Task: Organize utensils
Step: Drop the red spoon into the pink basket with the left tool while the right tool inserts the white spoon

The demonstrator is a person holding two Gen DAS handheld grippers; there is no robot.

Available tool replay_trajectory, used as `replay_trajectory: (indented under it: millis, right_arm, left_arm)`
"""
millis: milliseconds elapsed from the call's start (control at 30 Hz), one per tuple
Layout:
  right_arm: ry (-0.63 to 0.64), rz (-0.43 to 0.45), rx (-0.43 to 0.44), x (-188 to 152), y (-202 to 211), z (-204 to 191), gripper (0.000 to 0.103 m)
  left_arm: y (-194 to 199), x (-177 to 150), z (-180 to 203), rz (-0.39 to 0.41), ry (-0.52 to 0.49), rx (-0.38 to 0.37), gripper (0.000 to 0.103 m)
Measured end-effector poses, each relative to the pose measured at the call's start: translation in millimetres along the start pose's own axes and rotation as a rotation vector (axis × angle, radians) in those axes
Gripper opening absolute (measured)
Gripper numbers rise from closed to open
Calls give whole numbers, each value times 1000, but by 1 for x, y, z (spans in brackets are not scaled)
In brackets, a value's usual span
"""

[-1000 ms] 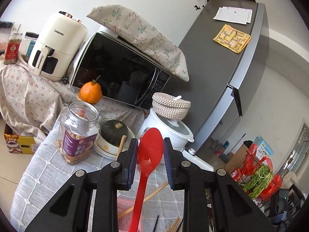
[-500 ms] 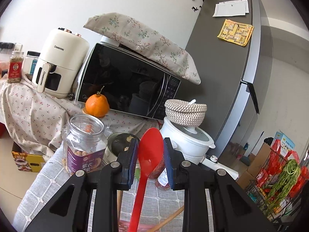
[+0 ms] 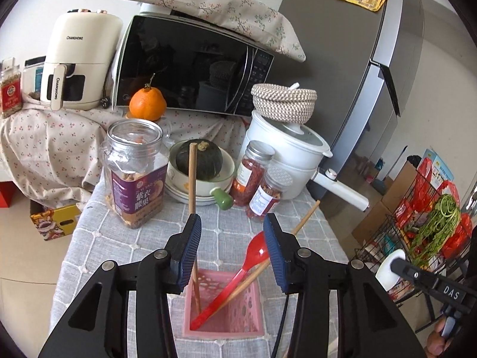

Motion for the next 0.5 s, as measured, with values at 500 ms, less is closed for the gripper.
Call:
replay_trajectory:
  millis: [500]
  right_arm:
    - [93,165,-40,25,-4,-54,3]
  left_arm:
    - [25,-52,-63,-275,-118,210,60]
Point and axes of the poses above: each gripper's, at about its wrist camera, not at the fingertips, and y roughly against the way its jaws point, z to its right, x to its top, the point moved 6 cm from there along -y, roughly the way its jaws point, and after that the axes turned 13 degrees about y, right-handed, at the moved point
